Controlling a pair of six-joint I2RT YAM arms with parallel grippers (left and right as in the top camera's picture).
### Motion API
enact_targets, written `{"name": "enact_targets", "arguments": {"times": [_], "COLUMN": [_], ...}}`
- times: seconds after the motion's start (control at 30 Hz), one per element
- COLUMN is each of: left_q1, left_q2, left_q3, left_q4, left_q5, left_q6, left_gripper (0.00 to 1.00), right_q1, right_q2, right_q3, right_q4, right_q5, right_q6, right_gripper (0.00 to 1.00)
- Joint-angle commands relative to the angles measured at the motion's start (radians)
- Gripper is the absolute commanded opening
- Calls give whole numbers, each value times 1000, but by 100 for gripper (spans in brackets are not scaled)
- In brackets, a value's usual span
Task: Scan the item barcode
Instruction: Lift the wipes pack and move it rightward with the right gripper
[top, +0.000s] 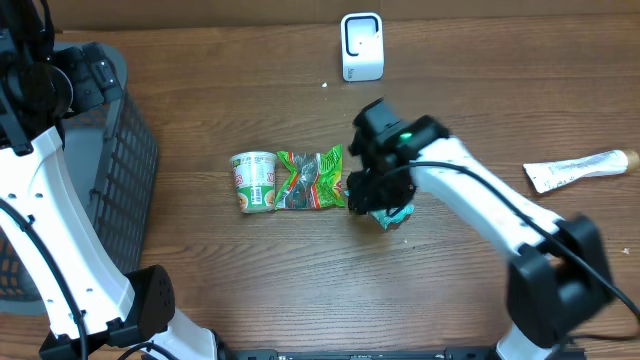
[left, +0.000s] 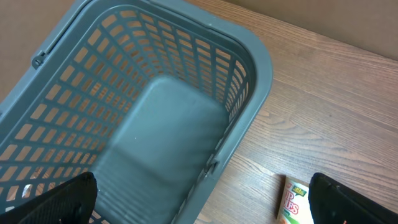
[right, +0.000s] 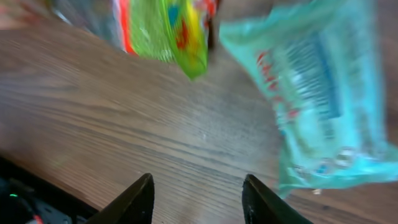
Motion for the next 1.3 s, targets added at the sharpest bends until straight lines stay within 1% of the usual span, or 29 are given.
{"name": "enact_targets", "arguments": {"times": [0.0,0.07,0.2,0.33,0.4,0.47,0.53,0.6,0.73,0.8,0.87,0.93,1.0,1.1,1.17,1.2,1.27], "left_q1": [0,0,-2,-2,-2,-2,-2,-2,-2,-2,-2,-2,-2,-2,-2,-2,-2], "left_q2": [4,4,4,4,4,4,4,4,4,4,4,4,4,4,4,4,4], "left_q3": [2,2,2,2,2,2,2,2,2,2,2,2,2,2,2,2,2], "left_q4": [1,1,1,1,1,1,1,1,1,1,1,1,1,1,1,1,1], "left_q5": [1,1,0,1,1,1,1,1,1,1,1,1,1,0,0,1,1], "left_q6": [15,15,15,15,15,15,15,15,15,15,15,15,15,15,15,15,15], "left_gripper": [100,99,100,100,100,100,100,100,100,100,100,100,100,100,100,100,100], "right_q1": [33,32,-19,-127,-206,-266,-315,-340,-356,-330,-297,-261,-213,-161,-139,-134,-132], "right_q2": [60,87,104,104,105,104,104,104,95,83,81,81,81,82,82,82,82], "right_q3": [-19,-29,-57,-60,-60,-60,-53,-29,40,49,49,49,49,38,-2,-24,-70], "right_q4": [-5,-7,-20,-20,33,117,181,174,90,67,66,92,160,250,325,355,398], "right_q5": [15,51,229,389,464,433,330,230,-43,-175,-225,-226,-211,-47,29,29,29], "right_q6": [46,64,120,126,110,37,-35,-48,-63,-62,-62,-58,-46,71,162,184,239], "right_gripper": [46,45,45,44,44,44,44,44,44,45,45,46,49,54,53,50,47]}}
